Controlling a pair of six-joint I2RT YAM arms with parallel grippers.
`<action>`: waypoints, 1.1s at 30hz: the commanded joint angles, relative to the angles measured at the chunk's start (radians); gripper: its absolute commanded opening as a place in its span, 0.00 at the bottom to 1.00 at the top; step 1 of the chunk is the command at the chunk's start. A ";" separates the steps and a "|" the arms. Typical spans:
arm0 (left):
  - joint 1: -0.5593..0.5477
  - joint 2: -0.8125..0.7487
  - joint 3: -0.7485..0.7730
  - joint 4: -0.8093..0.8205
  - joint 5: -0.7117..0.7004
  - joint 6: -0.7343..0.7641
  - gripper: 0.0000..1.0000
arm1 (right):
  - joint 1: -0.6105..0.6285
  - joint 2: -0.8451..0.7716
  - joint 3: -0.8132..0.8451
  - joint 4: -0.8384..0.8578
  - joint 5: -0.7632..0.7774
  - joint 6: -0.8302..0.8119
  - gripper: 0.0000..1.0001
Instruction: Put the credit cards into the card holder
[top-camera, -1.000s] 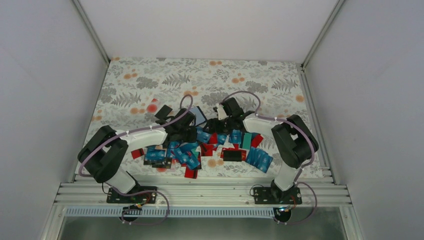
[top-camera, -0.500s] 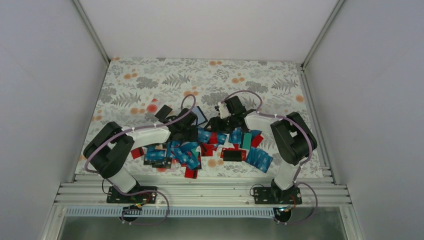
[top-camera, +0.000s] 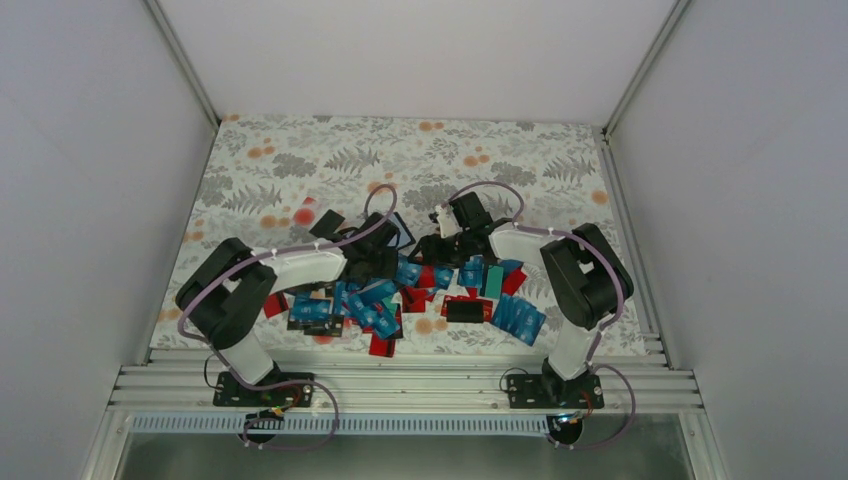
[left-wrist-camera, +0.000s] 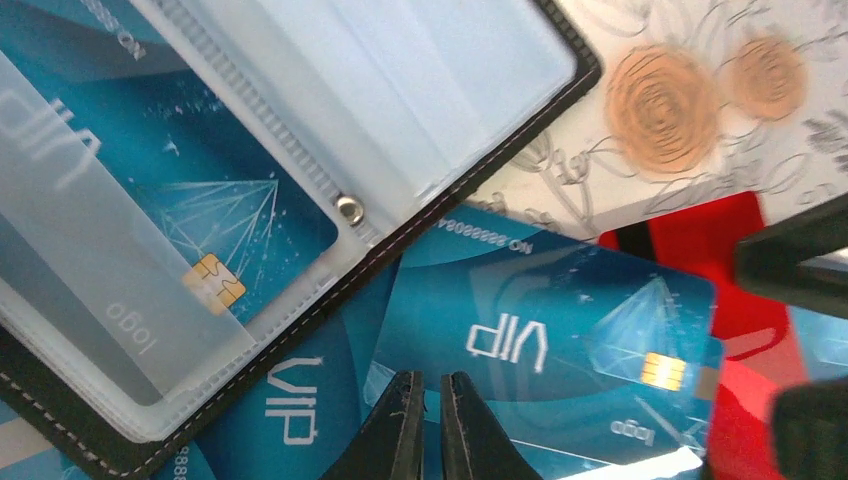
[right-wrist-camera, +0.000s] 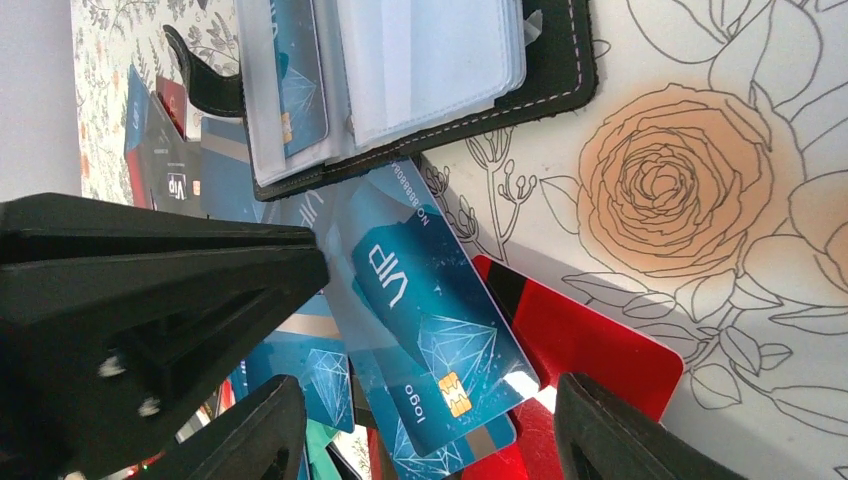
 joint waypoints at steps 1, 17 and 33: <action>-0.001 0.039 -0.002 0.014 -0.020 0.004 0.06 | -0.006 0.013 0.027 -0.011 -0.020 -0.013 0.64; -0.001 0.053 -0.091 0.067 -0.006 -0.021 0.04 | -0.009 0.080 0.052 -0.044 -0.096 0.027 0.62; -0.001 0.049 -0.118 0.100 0.011 -0.030 0.03 | -0.008 0.086 0.046 -0.005 -0.304 0.106 0.61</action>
